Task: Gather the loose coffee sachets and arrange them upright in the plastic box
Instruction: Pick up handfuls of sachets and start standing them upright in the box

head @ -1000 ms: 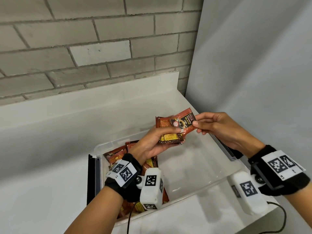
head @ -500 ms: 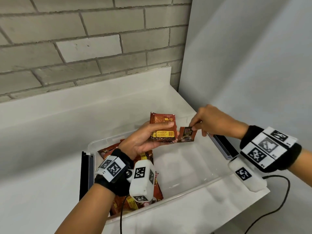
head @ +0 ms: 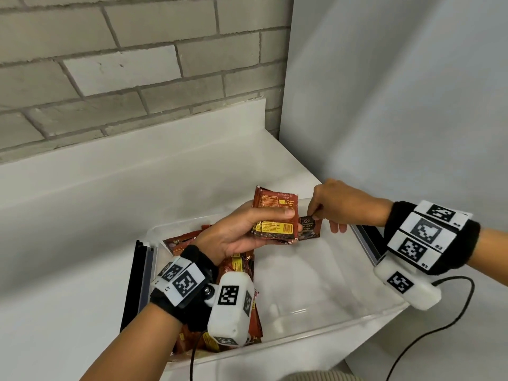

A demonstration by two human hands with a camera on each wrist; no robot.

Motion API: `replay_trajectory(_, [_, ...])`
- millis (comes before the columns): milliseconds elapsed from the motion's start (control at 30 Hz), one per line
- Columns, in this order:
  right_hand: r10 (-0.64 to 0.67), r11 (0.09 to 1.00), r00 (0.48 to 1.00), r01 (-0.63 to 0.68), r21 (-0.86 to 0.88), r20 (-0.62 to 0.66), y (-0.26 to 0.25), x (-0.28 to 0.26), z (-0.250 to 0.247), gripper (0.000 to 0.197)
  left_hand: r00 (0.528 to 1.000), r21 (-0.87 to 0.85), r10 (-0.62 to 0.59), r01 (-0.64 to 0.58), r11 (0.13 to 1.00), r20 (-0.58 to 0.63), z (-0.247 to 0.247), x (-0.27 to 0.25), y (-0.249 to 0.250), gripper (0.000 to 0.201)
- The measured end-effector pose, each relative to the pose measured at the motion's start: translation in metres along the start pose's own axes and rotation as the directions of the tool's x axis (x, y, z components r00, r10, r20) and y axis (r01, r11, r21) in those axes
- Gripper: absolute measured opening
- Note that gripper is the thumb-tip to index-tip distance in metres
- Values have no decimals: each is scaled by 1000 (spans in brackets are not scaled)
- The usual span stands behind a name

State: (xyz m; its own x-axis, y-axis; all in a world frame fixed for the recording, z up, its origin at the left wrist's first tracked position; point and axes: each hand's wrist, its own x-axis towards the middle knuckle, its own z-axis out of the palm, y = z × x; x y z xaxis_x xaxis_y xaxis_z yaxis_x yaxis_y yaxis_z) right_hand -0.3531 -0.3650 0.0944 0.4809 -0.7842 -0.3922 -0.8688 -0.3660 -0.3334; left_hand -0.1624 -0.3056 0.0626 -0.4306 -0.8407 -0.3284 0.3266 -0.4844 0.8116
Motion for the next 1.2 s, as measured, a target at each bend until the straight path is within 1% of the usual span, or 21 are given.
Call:
replay_trajectory(267, [43, 999, 999, -43, 22, -30, -2, -3, 1, 19, 999, -72, -25, 22, 997, -35, 2, -1, 2, 33])
replay_trajectory(400, [55, 997, 998, -54, 49, -25, -1, -4, 0, 19, 996, -107, -34, 25, 994, -85, -1, 0, 2, 34])
replay_trajectory(567, [57, 997, 998, -56, 47, -30, -2, -4, -1, 17, 996, -128, -32, 21, 991, -80, 0, -1, 3, 31])
replay_trajectory(667, [62, 995, 997, -57, 83, -48, -1, -4, -2, 15, 996, -117, -33, 23, 993, -85, -2, -1, 4, 34])
replay_trajectory(800, [70, 992, 996, -63, 110, -60, 2, -4, -2, 13, 995, -56, -24, 19, 998, -95, -4, 1, 5, 31])
replay_trajectory(900, [82, 987, 994, -70, 143, -77, 5, -6, -5, 12, 994, -41, -25, 21, 999, -110, -7, 3, 3, 31])
replay_trajectory(1000, [95, 972, 990, -68, 227, -108, 8, -12, -11, 12, 994, -43, -23, 19, 999, -109, -9, 4, 1, 30])
replay_trajectory(1067, [113, 939, 984, -60, 338, -139, 9, -20, -17, 11, 995, -54, -3, -3, 999, -105, -10, 5, 1, 31])
replay_trajectory(1133, [113, 871, 980, -18, 491, -163, 6, -30, -19, 6, 995, -75, 19, -27, 997, -97, -11, 5, 2, 37])
replay_trajectory(1200, [89, 751, 984, 33, 660, -151, -1, -41, -16, 14, 996, -69, 48, -53, 996, -78, -10, 5, 2, 47])
